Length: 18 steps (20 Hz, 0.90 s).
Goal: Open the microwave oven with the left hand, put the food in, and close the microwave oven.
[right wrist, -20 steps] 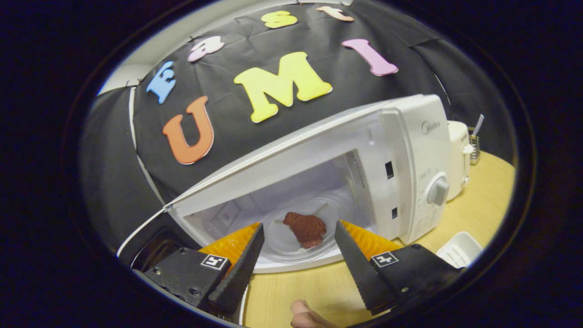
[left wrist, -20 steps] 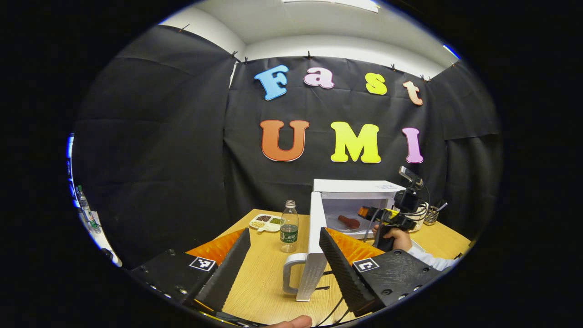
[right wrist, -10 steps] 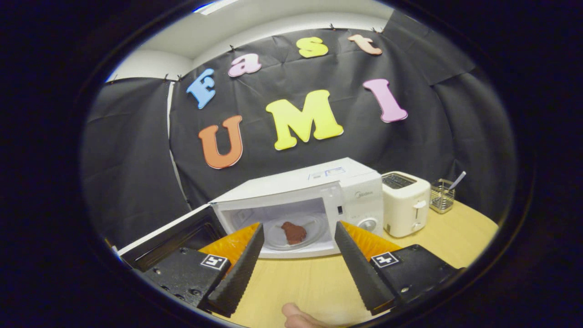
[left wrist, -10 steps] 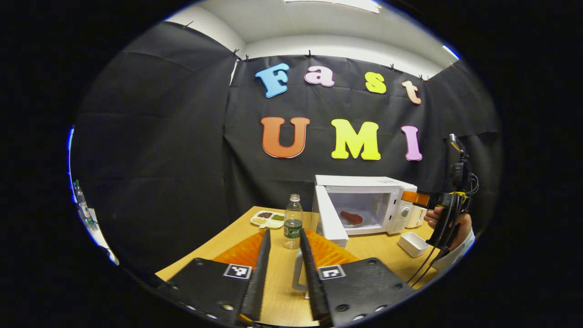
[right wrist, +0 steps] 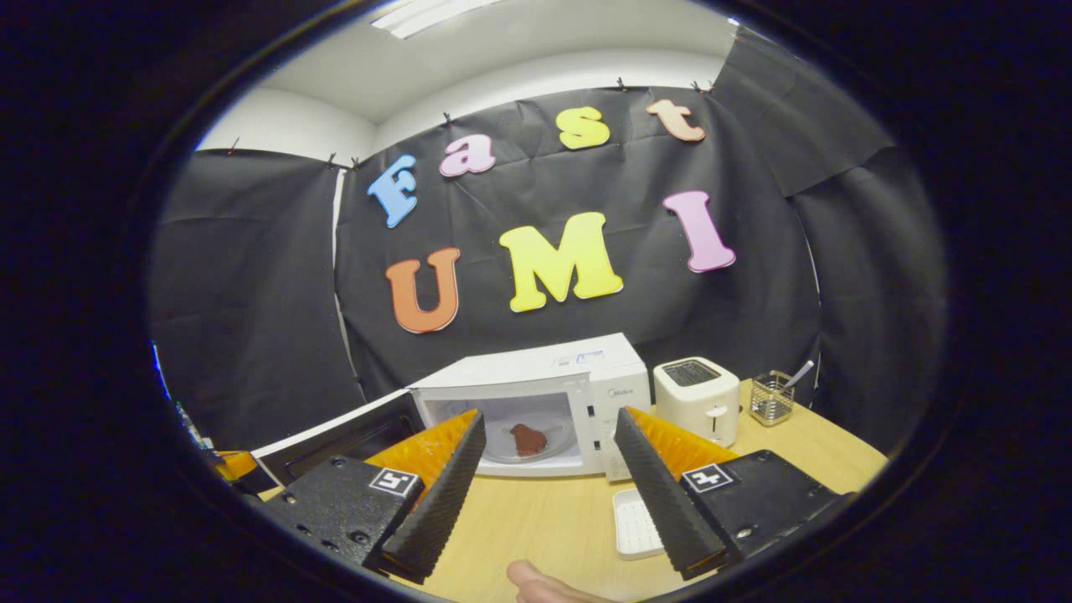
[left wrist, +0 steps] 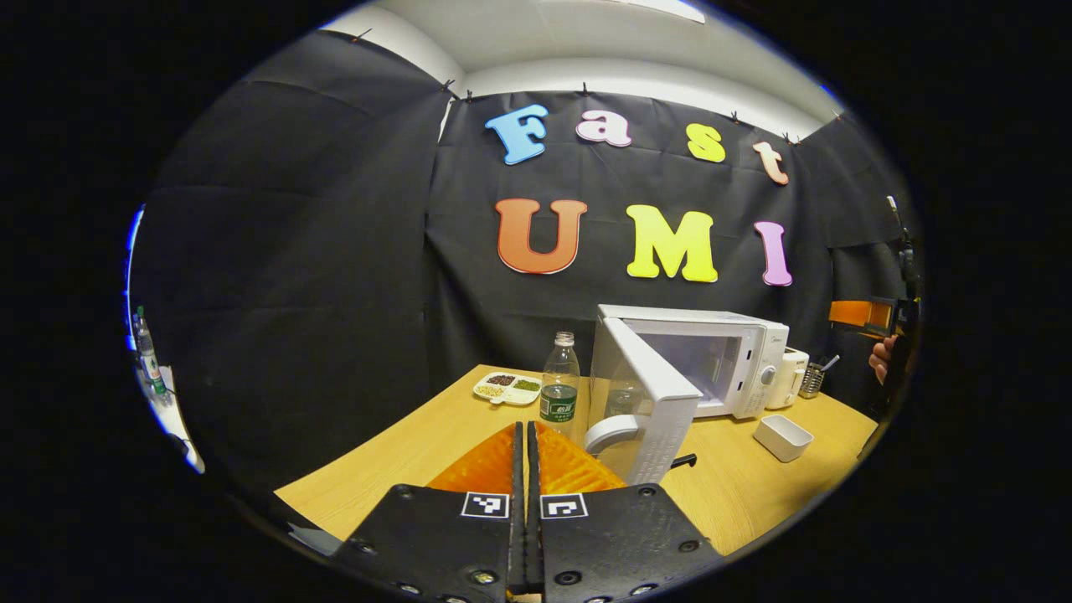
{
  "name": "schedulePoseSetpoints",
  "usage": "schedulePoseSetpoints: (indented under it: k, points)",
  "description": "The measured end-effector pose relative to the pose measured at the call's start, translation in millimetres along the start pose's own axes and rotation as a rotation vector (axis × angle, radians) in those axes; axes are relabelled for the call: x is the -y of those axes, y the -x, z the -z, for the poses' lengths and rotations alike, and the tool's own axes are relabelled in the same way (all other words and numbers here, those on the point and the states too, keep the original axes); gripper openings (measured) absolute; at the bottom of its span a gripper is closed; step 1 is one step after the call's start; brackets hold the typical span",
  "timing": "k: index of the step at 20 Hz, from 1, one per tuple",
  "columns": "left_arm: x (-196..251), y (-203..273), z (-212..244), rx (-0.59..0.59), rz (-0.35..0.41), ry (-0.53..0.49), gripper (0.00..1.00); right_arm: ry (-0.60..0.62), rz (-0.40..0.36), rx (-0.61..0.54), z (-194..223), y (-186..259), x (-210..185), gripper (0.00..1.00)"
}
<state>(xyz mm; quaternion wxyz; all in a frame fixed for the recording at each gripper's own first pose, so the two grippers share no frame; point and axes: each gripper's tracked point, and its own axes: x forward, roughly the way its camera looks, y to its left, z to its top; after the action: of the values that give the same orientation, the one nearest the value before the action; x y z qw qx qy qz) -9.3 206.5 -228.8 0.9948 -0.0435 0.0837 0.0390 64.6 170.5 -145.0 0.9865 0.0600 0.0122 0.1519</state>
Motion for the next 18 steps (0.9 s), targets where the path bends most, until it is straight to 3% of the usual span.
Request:
schedulePoseSetpoints:
  k: [4,9,10,11,16,17,18]
  points:
    - [0.8,-19.5,19.1,-0.013,0.013,0.046,0.0,0.02,-0.017,0.014,-4.5,12.2,1.7,0.99]
    - [13.2,-40.9,45.8,-0.065,0.039,0.033,0.0,0.032,-0.006,0.032,-12.8,28.5,10.4,0.99]
    - [15.8,-42.1,48.4,-0.07,0.033,0.017,0.0,0.036,0.0,0.033,-14.0,30.0,12.7,0.87]
    - [23.0,-41.2,49.4,-0.072,0.045,0.014,0.0,0.044,-0.001,0.036,-15.0,31.6,13.3,0.87]
    - [80.4,-43.5,45.6,-0.056,0.177,0.03,0.0,0.026,-0.024,0.036,-18.0,35.7,6.4,0.88]
    - [91.8,-46.2,48.0,-0.058,0.195,0.019,0.1,0.018,-0.035,0.033,-18.7,36.0,3.5,0.88]
    - [103.5,-50.0,50.0,-0.061,0.22,0.009,0.1,0.009,-0.044,0.032,-19.8,37.3,3.3,0.88]
